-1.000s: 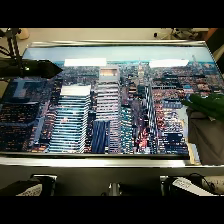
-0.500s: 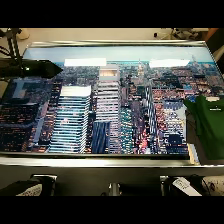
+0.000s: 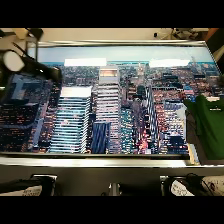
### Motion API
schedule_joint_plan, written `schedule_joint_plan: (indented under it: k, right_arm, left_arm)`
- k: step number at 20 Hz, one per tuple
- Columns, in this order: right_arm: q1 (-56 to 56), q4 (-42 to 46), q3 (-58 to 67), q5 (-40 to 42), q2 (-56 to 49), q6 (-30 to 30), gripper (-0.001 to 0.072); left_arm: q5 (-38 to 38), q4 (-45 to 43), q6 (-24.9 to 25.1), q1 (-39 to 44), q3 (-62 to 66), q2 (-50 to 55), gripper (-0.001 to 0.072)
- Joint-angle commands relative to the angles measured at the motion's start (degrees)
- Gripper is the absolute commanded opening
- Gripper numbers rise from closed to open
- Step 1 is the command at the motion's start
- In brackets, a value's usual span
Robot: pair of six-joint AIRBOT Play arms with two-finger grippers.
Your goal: Fold the shirts.
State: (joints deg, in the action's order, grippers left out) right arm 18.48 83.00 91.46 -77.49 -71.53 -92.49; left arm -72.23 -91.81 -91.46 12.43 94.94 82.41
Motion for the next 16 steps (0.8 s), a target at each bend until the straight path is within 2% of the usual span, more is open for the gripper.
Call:
schedule_joint_plan:
  k: [1, 2, 4, 16]
  right_arm:
    - [-16.8, 3.1, 1.5, -7.7, -7.8, -4.5, 0.0686]
    - [-17.4, 0.5, 1.5, -12.7, -10.7, -5.1, 0.0672]
    - [-17.4, -2.2, 1.5, -17.0, -14.8, -7.1, 0.0669]
    - [-17.4, -2.0, 1.5, -16.9, -15.8, -7.4, 0.0670]
  left_arm:
    - [-9.2, 2.4, -1.0, 1.3, -5.3, 3.2, 0.0713]
    - [-7.5, 3.7, -1.5, 1.2, -9.0, 1.4, 0.0680]
    - [-1.5, 1.7, -4.9, 1.2, -13.3, -1.4, 0.0680]
    - [-0.2, 1.2, -5.1, 1.2, -13.4, -1.1, 0.0682]
